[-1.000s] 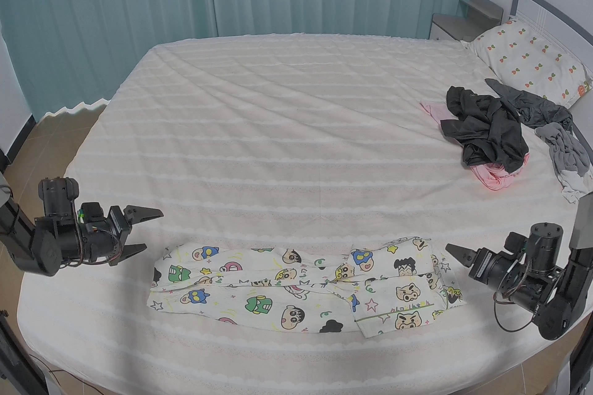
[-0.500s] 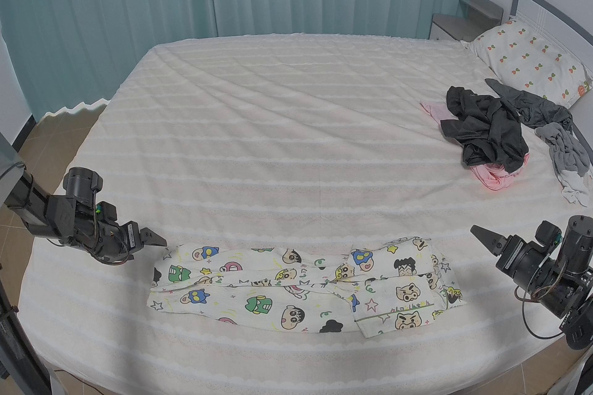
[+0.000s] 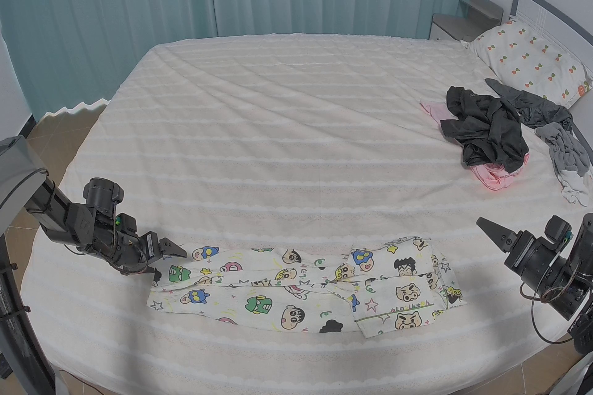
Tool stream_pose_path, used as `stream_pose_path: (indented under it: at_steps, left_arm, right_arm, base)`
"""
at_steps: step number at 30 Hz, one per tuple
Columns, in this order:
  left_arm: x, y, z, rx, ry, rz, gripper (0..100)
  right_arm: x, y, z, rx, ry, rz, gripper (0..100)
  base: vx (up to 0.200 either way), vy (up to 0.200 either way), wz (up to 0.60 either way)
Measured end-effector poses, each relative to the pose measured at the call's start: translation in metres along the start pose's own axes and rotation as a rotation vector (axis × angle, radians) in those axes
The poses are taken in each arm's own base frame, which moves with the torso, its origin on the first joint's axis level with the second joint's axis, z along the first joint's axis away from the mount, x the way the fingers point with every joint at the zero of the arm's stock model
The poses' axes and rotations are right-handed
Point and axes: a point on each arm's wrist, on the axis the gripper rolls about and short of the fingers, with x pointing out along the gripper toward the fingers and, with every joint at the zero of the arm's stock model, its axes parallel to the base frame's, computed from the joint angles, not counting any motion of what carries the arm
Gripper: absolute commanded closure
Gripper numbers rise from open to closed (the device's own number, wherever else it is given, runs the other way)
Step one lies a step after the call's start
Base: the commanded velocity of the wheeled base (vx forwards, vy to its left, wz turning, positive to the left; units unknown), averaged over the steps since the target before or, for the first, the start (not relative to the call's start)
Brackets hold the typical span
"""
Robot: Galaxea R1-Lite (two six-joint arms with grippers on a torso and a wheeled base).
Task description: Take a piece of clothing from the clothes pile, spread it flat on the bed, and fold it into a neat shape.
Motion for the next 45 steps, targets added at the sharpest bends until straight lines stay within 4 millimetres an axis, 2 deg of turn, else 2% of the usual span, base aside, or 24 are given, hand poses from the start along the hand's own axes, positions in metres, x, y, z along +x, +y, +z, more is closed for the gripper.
stream_pose_path:
  at_steps: [7,8,28,45]
  left_arm:
    - [0.006,0.000,0.004,-0.001,-0.002,-0.003,0]
    - [0.008,0.000,0.004,-0.003,-0.001,-0.003,100]
    - [0.008,-0.006,0.012,0.007,-0.026,-0.004,100]
    - [-0.004,-0.022,0.037,0.062,-0.187,-0.065,100]
  right_arm:
    - [-0.001,0.004,-0.002,-0.003,0.011,0.023,0]
    - [-0.001,0.005,-0.003,-0.003,0.012,0.026,0]
    - [-0.002,0.010,-0.005,0.028,0.029,0.052,0]
    - [-0.002,0.010,-0.005,0.028,0.025,0.056,0]
  base:
    - [0.000,0.000,0.00]
    - [0.000,0.000,0.00]
    - [0.000,0.000,0.00]
    - [0.000,0.000,0.00]
